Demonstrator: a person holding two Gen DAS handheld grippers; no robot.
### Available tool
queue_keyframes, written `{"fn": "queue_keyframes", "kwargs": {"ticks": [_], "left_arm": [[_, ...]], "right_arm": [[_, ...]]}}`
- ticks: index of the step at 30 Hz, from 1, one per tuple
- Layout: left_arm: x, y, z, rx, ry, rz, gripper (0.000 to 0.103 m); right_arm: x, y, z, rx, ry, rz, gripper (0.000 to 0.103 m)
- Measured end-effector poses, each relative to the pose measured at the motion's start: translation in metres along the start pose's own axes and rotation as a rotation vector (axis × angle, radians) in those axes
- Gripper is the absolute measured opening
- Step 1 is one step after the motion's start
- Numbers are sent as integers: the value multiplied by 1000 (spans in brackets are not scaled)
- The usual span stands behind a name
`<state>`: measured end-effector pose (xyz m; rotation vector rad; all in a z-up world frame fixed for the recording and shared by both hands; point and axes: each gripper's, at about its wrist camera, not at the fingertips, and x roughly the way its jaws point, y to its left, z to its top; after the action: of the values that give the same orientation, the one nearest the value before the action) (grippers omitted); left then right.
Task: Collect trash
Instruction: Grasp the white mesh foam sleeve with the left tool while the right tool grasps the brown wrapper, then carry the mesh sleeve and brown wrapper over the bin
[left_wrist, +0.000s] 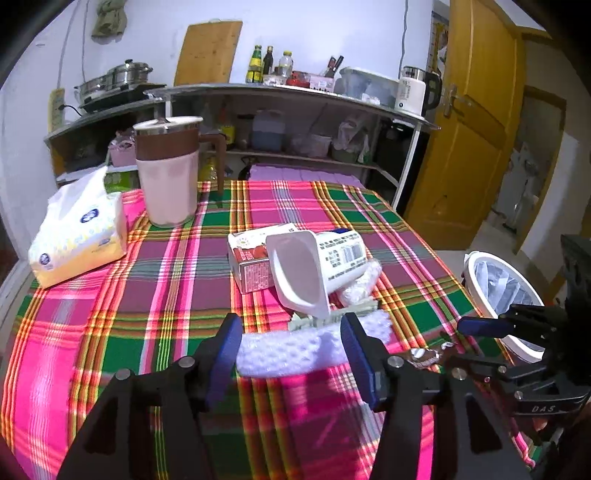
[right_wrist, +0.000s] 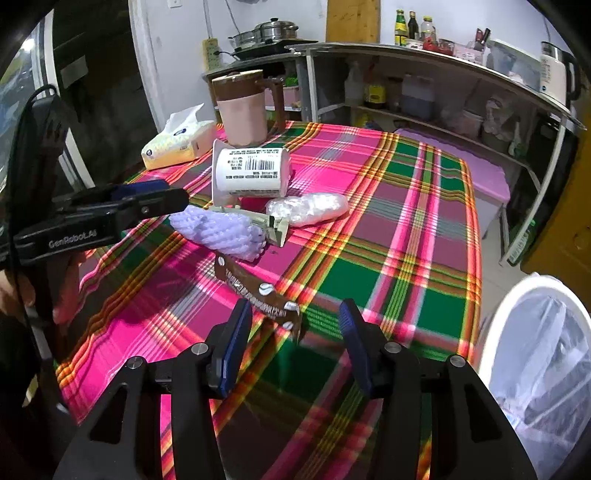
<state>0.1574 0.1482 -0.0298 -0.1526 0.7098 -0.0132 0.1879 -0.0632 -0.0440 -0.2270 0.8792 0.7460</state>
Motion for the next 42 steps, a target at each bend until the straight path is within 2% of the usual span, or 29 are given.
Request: {"fn": "queue_keyframes", "kwargs": {"ticks": [7, 12, 16, 21, 25, 30, 32, 38, 42], "left_arm": [[26, -2, 1, 62, 82, -64, 57], [23, -14, -10, 156, 105, -89, 59], [20, -23, -21, 211, 131, -96, 59], [16, -32, -26, 233, 134, -82, 59], [14, -37, -31, 236, 138, -46, 37], [3, -43, -35, 195, 112, -38, 28], [-2, -46, -39, 177, 104, -32, 19], [-14, -57, -45, 121, 87, -46, 10], [-19, -64, -51, 86, 89, -52, 10]], "right_arm": [[15, 3, 3, -44, 33, 42, 50], [17, 11, 0, -66, 50, 63, 50], [16, 20, -4, -93, 62, 48, 26], [11, 19, -10, -75, 66, 28, 19], [3, 17, -15, -56, 60, 16, 16], [-10, 12, -23, -4, 44, 1, 16], [-16, 11, -27, 17, 35, -7, 16], [-36, 7, -36, 76, -1, -34, 15], [-50, 4, -41, 106, -20, -54, 15]]}}
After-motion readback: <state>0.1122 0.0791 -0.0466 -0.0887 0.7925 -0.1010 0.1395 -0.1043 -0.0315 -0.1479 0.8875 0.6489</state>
